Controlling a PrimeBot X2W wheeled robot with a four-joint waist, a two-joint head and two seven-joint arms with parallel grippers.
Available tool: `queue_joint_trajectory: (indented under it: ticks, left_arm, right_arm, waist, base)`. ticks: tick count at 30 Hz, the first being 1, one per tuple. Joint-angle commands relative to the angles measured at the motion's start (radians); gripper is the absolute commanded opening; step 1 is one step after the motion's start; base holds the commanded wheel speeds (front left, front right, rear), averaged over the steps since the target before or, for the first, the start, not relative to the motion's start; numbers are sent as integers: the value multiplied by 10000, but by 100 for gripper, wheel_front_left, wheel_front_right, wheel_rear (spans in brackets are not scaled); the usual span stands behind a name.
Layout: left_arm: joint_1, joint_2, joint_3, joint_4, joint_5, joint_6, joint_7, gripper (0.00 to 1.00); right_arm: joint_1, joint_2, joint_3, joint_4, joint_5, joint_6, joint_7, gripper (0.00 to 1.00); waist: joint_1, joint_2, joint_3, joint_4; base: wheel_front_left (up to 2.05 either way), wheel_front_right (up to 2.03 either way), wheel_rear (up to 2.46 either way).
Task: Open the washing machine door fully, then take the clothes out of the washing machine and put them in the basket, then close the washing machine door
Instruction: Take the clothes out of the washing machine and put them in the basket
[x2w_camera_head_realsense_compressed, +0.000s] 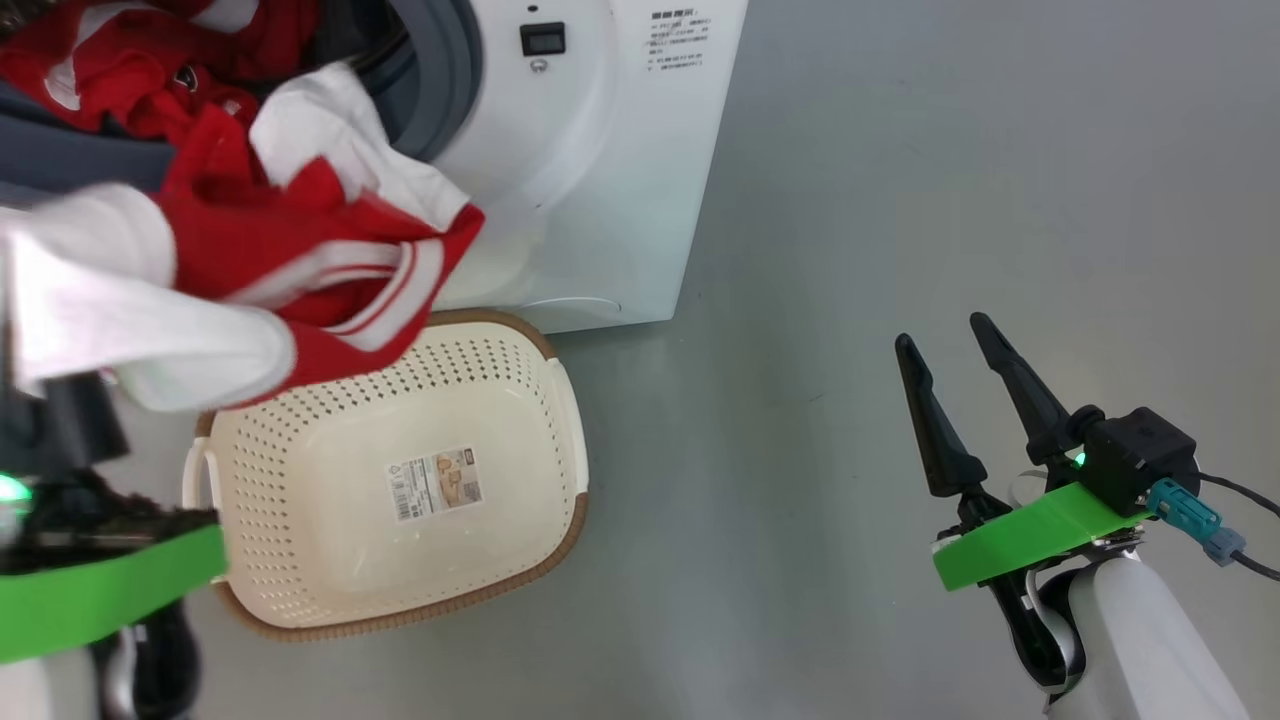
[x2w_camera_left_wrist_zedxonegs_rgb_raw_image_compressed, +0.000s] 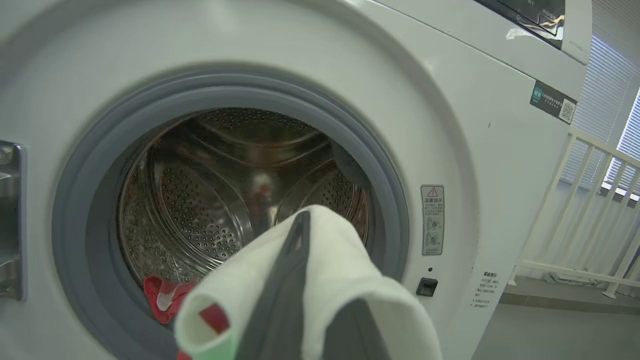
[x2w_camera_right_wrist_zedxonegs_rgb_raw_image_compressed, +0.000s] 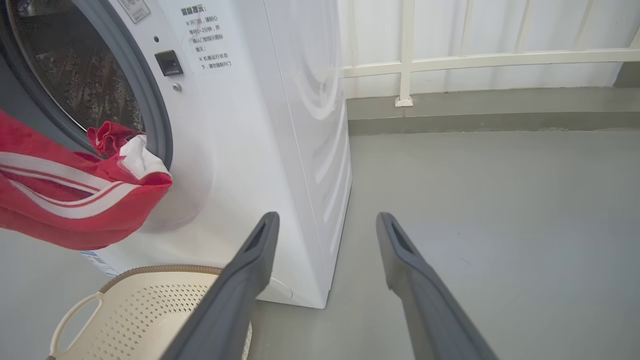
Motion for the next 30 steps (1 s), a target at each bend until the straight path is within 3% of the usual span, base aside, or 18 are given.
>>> queue_joint_trajectory:
  ticks: [1,10,18,30]
  left_arm:
    - [112,144,181,87,107,-29,-36,0]
    - [-211,175,-225,2685,693,-29,-36,0]
    - [-1111,589,-782,5568,1084,-29,-36,0]
    - [-2654,1076,-1761,8834,1038,-29,-36,0]
  right_arm:
    - [60,-6,182,-243,131,16,-48,100]
    - [-94,63,244,-292,92,16,-48,100]
    - [-278,129,304,-348,75,16,-48,100]
    - [-657,334,291,-495,33,16,-48,100]
  waist:
    - [0,0,40,-16]
    - [0,0,348,-115]
    - [0,0,845,-301]
    - [0,0,1890,-654]
  base:
    - [0,0,0]
    - [0,0,0]
    - [0,0,0]
    - [0,0,0]
